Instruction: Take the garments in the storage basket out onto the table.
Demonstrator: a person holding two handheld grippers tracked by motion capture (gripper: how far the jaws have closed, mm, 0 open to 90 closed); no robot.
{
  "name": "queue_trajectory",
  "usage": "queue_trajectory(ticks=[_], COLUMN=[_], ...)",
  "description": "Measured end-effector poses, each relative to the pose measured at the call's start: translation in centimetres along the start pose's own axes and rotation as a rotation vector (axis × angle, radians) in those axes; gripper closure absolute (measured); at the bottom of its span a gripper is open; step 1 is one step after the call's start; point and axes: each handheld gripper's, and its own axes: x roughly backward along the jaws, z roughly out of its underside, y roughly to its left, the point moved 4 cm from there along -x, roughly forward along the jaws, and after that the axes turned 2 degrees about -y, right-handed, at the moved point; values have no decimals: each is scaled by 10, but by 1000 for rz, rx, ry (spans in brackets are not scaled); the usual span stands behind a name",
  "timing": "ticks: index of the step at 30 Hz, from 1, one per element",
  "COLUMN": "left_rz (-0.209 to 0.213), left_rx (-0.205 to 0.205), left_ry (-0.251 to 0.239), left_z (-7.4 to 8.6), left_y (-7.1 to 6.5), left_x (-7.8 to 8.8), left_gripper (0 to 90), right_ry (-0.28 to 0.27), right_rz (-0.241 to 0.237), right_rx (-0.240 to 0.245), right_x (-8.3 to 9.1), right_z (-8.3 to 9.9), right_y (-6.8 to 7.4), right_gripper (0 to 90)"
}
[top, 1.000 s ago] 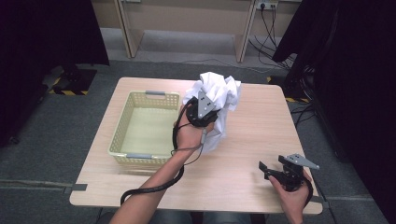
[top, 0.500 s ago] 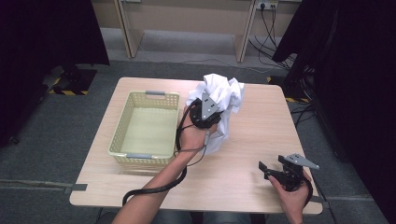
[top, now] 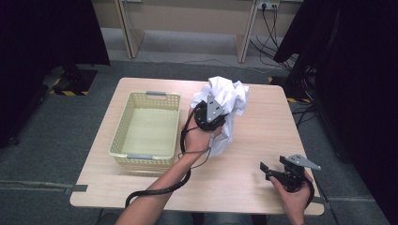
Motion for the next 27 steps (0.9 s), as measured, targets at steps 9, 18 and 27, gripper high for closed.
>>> queue_trajectory(ticks=[9,18,27], left_rz=[6,12,17], left_rx=[-1,1,0], left_ry=[4,5,7], left_z=[1,3,5], left_y=[-4,-9,-13], left_x=[-4,-9,-13], left_gripper=[734,734,734], right_ry=[1,2,1], right_rz=[-1,-1,-2], right_rx=[-1,0,2], right_x=[0,0,-1], right_z=[0,0,0], right_y=[0,0,0], right_gripper=[91,91,91])
